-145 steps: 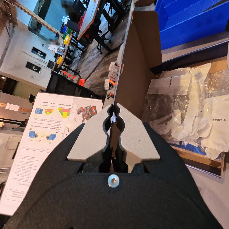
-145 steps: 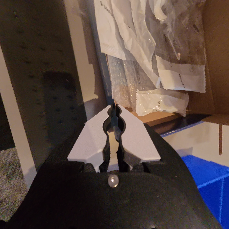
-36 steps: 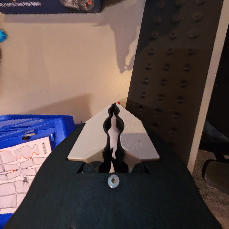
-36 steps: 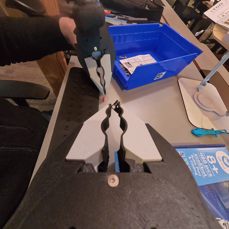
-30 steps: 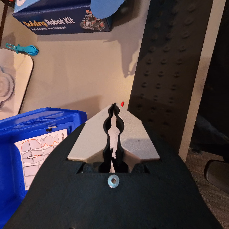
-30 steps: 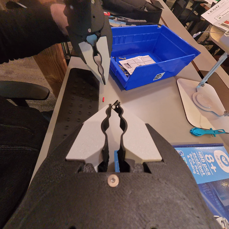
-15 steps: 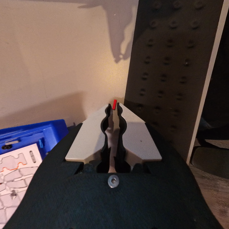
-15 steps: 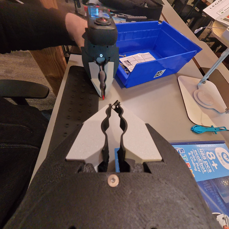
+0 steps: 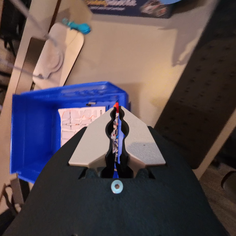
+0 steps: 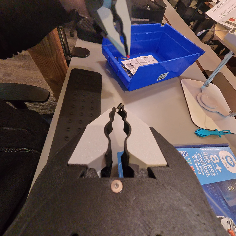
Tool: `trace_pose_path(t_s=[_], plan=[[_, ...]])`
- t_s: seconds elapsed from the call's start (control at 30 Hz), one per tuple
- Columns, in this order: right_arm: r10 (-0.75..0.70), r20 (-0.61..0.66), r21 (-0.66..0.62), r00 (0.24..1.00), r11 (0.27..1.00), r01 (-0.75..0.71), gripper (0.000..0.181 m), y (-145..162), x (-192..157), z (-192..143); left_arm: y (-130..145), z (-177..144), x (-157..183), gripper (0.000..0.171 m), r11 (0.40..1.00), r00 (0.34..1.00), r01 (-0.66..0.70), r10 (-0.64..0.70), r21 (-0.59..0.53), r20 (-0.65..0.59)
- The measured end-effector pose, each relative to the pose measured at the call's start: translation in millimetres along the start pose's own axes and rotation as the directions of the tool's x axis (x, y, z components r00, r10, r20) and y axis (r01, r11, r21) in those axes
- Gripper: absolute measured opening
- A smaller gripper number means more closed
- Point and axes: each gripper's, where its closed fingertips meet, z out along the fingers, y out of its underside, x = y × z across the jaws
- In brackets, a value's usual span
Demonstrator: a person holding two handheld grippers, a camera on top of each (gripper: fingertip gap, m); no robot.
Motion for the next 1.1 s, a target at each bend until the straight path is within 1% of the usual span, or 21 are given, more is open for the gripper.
trace_pose_path(t_s=[0.03, 0.07, 0.1, 0.13, 0.2, 0.23, 0.3, 0.37, 0.4, 0.43, 0.47, 0.5, 0.53, 0.6, 0.63, 0.7, 0.73, 0.8, 0.87, 0.97, 1.1], plan=[[-0.001, -0.002, 0.001, 1.000, 1.000, 0.001, 0.008, -0.3, -0.1, 0.0, 9.5, 1.7, -11.0, 0.002, 0.998, 0.998, 0.066, -0.066, -0.018, 0.010], [0.000, -0.008, 0.002, 1.000, 1.000, 0.000, 0.008, -0.6, 0.8, -0.1, 22.5, 4.9, -20.3, 0.018, 0.993, 0.994, 0.106, -0.104, -0.060, 0.031], [0.001, -0.013, 0.003, 1.000, 1.000, -0.001, 0.007, -0.6, 1.7, -0.1, 33.6, 6.1, -29.9, 0.032, 0.989, 0.991, 0.114, -0.107, -0.091, 0.080], [0.005, -0.019, 0.004, 1.000, 1.000, -0.004, 0.008, -0.9, 2.8, 0.3, 41.5, 4.9, -34.8, 0.038, 0.985, 0.987, 0.136, -0.125, -0.108, 0.104], [0.008, -0.027, 0.006, 1.000, 1.000, -0.007, 0.007, -3.1, 3.5, 2.5, 40.2, -2.1, -35.8, 0.039, 0.982, 0.979, 0.182, -0.176, -0.054, 0.103], [0.003, -0.027, 0.002, 1.000, 1.000, -0.003, 0.007, -4.0, 2.2, 4.7, 33.5, -5.7, -32.5, 0.034, 0.985, 0.981, 0.171, -0.169, -0.011, 0.098], [-0.004, -0.006, -0.007, 1.000, 1.000, 0.004, 0.008, -5.6, -5.0, 10.8, 8.6, -9.2, -15.9, 0.033, 0.988, 0.987, 0.140, -0.144, 0.069, 0.069], [0.028, 0.058, 0.016, 0.998, 0.999, -0.029, 0.007, -10.7, -17.4, 16.3, -42.8, -11.4, 18.7, 0.029, 0.975, 0.999, 0.002, -0.011, 0.223, 0.038], [0.060, 0.097, 0.026, 0.994, 0.998, -0.063, 0.007, -12.6, -22.5, 18.0, -66.0, -10.7, 35.2, 0.028, 0.960, 0.997, -0.074, 0.062, 0.268, 0.053], [0.093, 0.138, 0.039, 0.986, 0.994, -0.099, 0.008, -14.2, -26.7, 18.6, -86.3, -10.1, 49.8, 0.029, 0.937, 0.983, -0.178, 0.154, 0.302, 0.102], [0.127, 0.183, 0.056, 0.975, 0.989, -0.139, 0.007, -16.4, -30.6, 17.8, -101.7, -8.4, 69.9, 0.029, 0.903, 0.959, -0.282, 0.259, 0.324, 0.113], [0.163, 0.221, 0.067, 0.962, 0.981, -0.182, 0.008, -18.3, -32.5, 16.1, -112.1, -5.6, 79.8, 0.030, 0.878, 0.933, -0.358, 0.325, 0.319, 0.155], [0.193, 0.251, 0.080, 0.948, 0.972, -0.219, 0.008, -20.3, -33.0, 13.7, -118.1, -2.6, 86.8, 0.034, 0.859, 0.910, -0.412, 0.373, 0.303, 0.181], [0.228, 0.301, 0.095, 0.926, 0.959, -0.267, 0.008, -22.5, -33.7, 8.7, -128.4, -1.3, 99.3, 0.033, 0.810, 0.868, -0.495, 0.447, 0.315, 0.215], [0.243, 0.313, 0.089, 0.918, 0.955, -0.283, 0.007, -21.1, -33.4, 7.6, -132.6, -2.6, 103.6, 0.032, 0.791, 0.857, -0.515, 0.463, 0.331, 0.226], [0.271, 0.352, 0.085, 0.896, 0.944, -0.319, 0.007, -20.4, -35.4, 5.4, -133.2, 0.0, 111.9, 0.029, 0.781, 0.844, -0.537, 0.497, 0.320, 0.204], [0.286, 0.384, 0.080, 0.878, 0.937, -0.340, 0.007, -20.6, -38.6, 4.0, -135.8, -0.2, 113.9, 0.024, 0.766, 0.831, -0.556, 0.510, 0.322, 0.221], [0.317, 0.446, 0.054, 0.837, 0.924, -0.378, 0.007, -19.9, -46.3, 2.2, -135.7, 4.9, 113.9, 0.017, 0.769, 0.824, -0.567, 0.519, 0.295, 0.229], [0.355, 0.472, 0.036, 0.807, 0.907, -0.421, 0.007, -18.7, -47.7, 1.3, -136.2, 8.0, 114.9, 0.012, 0.751, 0.801, -0.596, 0.537, 0.282, 0.262], [0.414, 0.503, 0.030, 0.759, 0.869, -0.495, 0.008, -18.4, -45.6, -1.2, -137.3, 8.6, 114.4, 0.007, 0.760, 0.818, -0.573, 0.504, 0.307, 0.277], [0.444, 0.434, 0.067, 0.784, 0.852, -0.520, 0.010, -16.7, -32.2, 4.0, -135.4, 15.3, 103.4, 0.004, 0.785, 0.818, -0.559, 0.468, 0.267, 0.334]])
